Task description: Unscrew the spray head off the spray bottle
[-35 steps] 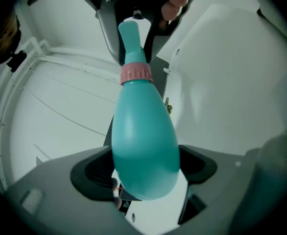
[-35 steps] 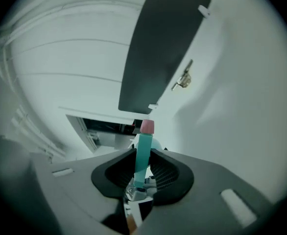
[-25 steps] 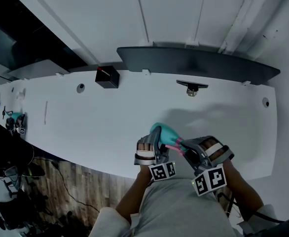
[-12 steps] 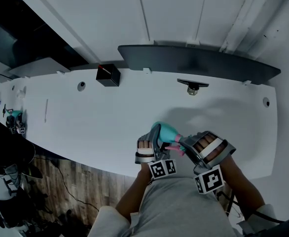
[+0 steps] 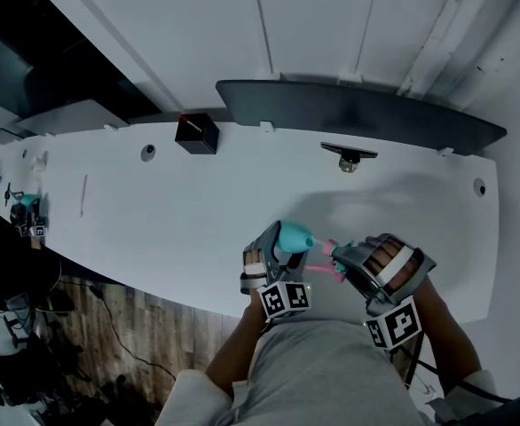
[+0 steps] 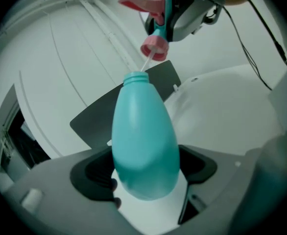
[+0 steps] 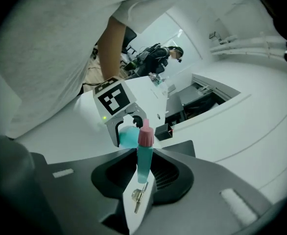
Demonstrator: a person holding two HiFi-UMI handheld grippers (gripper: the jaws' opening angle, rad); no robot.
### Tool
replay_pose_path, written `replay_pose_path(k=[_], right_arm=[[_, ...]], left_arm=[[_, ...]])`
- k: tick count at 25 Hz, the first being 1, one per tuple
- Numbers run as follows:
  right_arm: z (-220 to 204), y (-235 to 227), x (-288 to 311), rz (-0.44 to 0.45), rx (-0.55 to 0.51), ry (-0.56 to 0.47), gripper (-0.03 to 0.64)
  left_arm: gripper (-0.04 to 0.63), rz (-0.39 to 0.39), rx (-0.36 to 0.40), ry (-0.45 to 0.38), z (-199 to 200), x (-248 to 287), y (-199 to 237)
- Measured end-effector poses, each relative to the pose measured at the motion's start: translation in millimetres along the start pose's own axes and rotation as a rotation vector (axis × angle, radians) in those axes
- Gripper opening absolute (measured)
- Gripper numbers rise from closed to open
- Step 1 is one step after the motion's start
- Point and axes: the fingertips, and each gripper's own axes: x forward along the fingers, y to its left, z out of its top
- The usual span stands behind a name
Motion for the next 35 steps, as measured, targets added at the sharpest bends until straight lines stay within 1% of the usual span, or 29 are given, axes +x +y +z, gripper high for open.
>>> replay_pose_path(k=[1, 3, 5, 7, 8, 9, 11, 13, 14, 16, 19, 23, 26, 30, 32, 35], right_arm=[[-1.4, -4.2, -6.1, -0.022, 0.065, -0.026, 0.089], [-10.0, -15.2, -22.6, -0.08, 0.253, -0.086, 0.089], [-29.2, -30.2, -41.0, -0.181, 0.481, -0.124, 0.089], [-59.8, -42.9, -53.7, -0.304, 0.728, -0.104, 0.089], [-76.0, -45.7, -56.3, -0.365, 0.845, -0.08, 0.089], [-90.0, -46.9, -56.2, -0.427, 0.946, -0.059, 0.089], [-108.2, -43.8, -49.1, -0.533, 1.107, -0.024, 0.089], [-114.2, -35.9, -36.9, -0.592, 1.251, 0.002, 0.091], [-113.9, -34.0, -31.1, -0.614, 1.302, 0.0, 0.091], [-109.5, -34.2, -21.8, -0.637, 1.35, -0.024, 0.09], [-96.4, -36.5, -14.6, -0.622, 1.389, -0.044, 0.091], [-83.1, -37.4, -15.9, -0.604, 1.389, -0.045, 0.091], [-78.8, -35.4, -25.0, -0.623, 1.38, -0.052, 0.091], [-68.1, -17.2, -39.3, -0.615, 1.423, -0.064, 0.091], [-57.4, -9.7, -52.2, -0.61, 1.419, -0.093, 0.091], [-43.4, 2.0, -71.9, -0.608, 1.411, -0.138, 0.091]], left_arm=[[0.397, 0.014, -0.05, 0.011, -5.1, 0.7, 4.6], [0.397, 0.044, -0.18, 0.039, -18.2, 0.8, 17.5], [0.397, 0.075, -0.336, 0.062, -31.4, -1.5, 34.2], [0.397, 0.1, -0.476, 0.059, -38.4, -5.2, 49.7], [0.397, 0.106, -0.522, 0.046, -37.3, -7.0, 54.7], [0.397, 0.108, -0.55, 0.025, -32.3, -8.5, 57.5], [0.397, 0.099, -0.587, -0.046, -11.1, -11.3, 58.9], [0.397, 0.079, -0.633, -0.12, 16.0, -14.4, 57.6], [0.397, 0.067, -0.657, -0.152, 29.6, -16.0, 56.4], [0.397, 0.04, -0.686, -0.199, 53.8, -19.8, 52.8], [0.397, 0.003, -0.7, -0.231, 75.8, -26.8, 48.7], [0.397, -0.028, -0.686, -0.239, 87.0, -35.3, 45.4], [0.397, -0.049, -0.689, -0.244, 91.0, -44.8, 39.6], [0.397, -0.036, -0.683, -0.248, 94.1, -66.8, 26.6], [0.397, -0.022, -0.693, -0.249, 97.0, -82.4, 16.9], [0.397, 0.006, -0.685, -0.259, 103.5, -104.6, -0.1]])
